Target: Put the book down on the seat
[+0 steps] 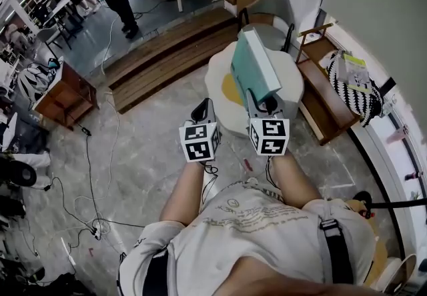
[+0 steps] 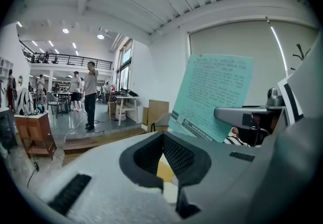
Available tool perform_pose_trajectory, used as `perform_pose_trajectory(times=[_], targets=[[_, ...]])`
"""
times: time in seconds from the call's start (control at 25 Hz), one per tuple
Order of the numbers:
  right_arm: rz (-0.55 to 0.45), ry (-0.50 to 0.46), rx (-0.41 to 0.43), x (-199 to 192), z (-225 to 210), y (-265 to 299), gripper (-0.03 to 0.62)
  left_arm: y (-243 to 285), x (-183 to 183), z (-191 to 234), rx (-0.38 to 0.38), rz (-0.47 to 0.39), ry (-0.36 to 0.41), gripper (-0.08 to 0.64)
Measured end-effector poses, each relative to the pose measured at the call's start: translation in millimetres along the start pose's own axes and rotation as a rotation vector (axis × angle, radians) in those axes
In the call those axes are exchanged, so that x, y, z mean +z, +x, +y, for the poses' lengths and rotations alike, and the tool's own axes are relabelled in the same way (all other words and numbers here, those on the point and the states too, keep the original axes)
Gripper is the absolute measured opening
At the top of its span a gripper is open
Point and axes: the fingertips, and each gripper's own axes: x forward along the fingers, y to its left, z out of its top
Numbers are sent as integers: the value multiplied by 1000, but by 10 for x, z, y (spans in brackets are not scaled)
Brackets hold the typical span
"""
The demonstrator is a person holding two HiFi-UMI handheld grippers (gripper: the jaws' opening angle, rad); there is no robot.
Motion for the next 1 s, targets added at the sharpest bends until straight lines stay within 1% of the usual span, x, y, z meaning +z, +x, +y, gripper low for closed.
perform_pose_trajectory(times=[0.2, 0.28, 0.4, 0.56, 0.64, 0.84, 1.0], targets=[[5, 6, 14, -1, -288, 283, 166, 412, 79, -80, 5, 6, -11, 20], [11, 13, 9, -21, -450, 380, 166, 586, 83, -150, 3, 11, -11, 20], [19, 18, 23, -57, -666, 482, 166, 824, 85, -275, 1, 12, -16, 20], [29, 20, 34, -129, -918, 554, 166, 1043, 77, -426, -2, 14, -46, 20], [38, 29, 32, -179, -1034, 585, 166, 1107, 55, -483, 1, 22, -48, 20], [54, 46, 42, -238, -1121, 666, 166, 1190, 23, -470, 12, 40, -57, 20], [59, 46, 49, -275, -1141, 750, 164, 1268, 13, -449, 17, 45, -49, 20]])
